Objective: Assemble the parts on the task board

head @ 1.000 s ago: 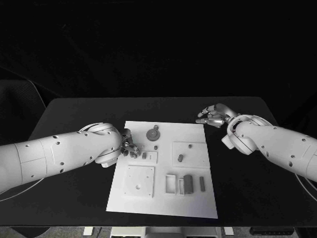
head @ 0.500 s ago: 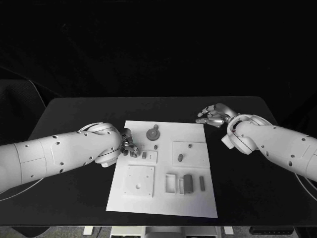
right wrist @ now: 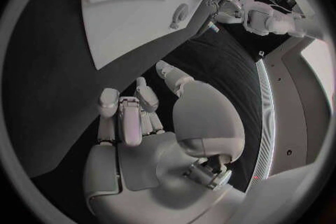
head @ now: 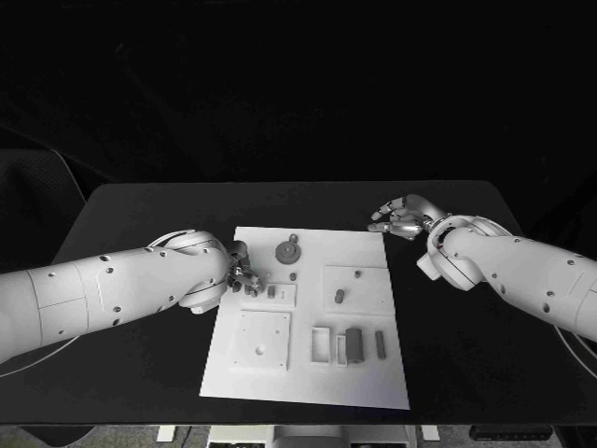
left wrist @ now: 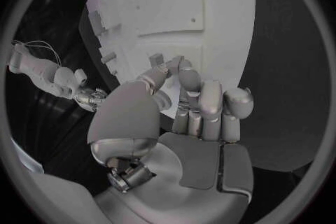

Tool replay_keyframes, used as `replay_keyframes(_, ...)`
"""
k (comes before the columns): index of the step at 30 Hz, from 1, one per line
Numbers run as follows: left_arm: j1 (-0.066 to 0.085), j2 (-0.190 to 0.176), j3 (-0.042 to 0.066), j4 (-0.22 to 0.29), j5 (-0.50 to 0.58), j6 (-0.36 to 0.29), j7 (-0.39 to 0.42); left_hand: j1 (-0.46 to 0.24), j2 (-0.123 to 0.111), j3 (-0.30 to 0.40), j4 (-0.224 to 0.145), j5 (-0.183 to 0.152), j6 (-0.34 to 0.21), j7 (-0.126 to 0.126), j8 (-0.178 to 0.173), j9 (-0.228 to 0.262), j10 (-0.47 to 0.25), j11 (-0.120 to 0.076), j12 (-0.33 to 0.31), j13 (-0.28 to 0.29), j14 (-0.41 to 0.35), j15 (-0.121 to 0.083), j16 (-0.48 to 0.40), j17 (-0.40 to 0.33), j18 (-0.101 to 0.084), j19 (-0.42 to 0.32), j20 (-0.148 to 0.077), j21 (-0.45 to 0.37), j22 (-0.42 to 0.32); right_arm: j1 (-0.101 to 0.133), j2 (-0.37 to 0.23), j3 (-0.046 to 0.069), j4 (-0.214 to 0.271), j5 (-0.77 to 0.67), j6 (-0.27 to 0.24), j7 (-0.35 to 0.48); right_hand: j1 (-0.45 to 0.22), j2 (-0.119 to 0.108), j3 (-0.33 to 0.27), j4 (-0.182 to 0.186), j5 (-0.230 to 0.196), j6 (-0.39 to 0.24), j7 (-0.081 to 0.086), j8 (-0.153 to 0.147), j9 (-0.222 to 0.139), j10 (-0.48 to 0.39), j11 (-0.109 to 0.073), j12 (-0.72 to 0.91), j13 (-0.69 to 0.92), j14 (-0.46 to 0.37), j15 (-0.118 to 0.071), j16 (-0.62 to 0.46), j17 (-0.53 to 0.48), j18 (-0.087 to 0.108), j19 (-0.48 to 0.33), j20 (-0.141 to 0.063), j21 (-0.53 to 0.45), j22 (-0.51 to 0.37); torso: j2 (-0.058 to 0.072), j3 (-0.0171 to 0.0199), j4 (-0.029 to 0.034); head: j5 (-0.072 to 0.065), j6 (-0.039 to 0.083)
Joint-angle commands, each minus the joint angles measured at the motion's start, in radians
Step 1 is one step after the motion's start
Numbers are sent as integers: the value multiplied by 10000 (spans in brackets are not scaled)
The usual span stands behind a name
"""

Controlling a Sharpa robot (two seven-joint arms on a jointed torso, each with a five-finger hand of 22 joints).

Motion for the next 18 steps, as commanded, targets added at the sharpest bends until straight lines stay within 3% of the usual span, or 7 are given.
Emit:
replay_keyframes(1, -35, 7, -20, -5, -147, 370, 9, 537, 395, 552, -491, 63, 604, -535, 48, 25, 716, -716, 56, 15, 387, -667, 65, 10, 1569, -25, -9, 335, 11, -11, 6, 2, 5, -22, 145, 45, -73, -3, -9, 54, 40, 122, 197, 45, -13, -51, -18, -9, -9, -65, -2, 77, -7, 131, 58, -3, 577, -9, 0, 2, -2, -1, 1)
replay_keyframes(18, -36, 4, -19, -57, -153, 475, -5, 620, 365, 570, -507, 65, 632, -545, 81, 44, 740, -727, 83, 34, 402, -672, 96, 21, 1578, -13, -9, 365, 23, -33, 12, 2, 0, -22, 149, 47, -90, -5, -11, 62, 39, 120, 197, 44, -14, -52, -17, -9, -11, -51, -1, 84, 9, 131, 58, -2, 576, -9, -1, 2, 4, -7, -13)
